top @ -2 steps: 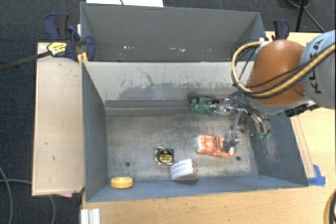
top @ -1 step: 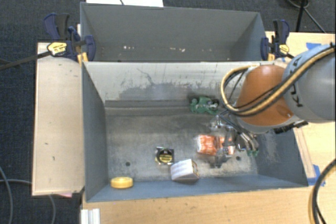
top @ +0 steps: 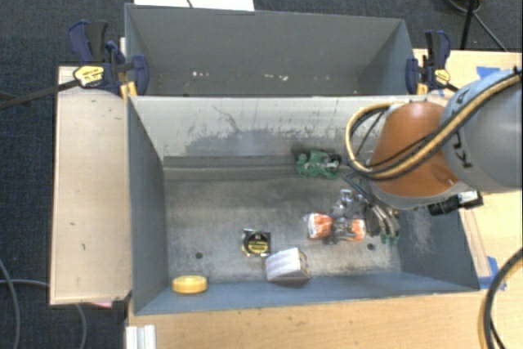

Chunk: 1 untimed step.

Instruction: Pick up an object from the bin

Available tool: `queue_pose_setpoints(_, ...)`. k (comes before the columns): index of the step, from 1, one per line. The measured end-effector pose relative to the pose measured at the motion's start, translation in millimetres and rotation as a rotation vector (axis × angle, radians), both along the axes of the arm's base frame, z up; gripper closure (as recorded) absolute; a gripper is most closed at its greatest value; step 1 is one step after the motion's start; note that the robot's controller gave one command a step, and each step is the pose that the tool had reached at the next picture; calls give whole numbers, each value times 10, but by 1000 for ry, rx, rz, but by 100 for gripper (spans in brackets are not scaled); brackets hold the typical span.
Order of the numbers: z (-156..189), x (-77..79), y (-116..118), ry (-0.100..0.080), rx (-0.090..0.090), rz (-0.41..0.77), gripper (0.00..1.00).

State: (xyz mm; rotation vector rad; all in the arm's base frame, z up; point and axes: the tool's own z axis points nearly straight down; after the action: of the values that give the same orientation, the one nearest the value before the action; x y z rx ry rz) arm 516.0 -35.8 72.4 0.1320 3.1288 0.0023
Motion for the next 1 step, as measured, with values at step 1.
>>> queue_pose_setpoints(1,0,0,0,0,0,0,100)
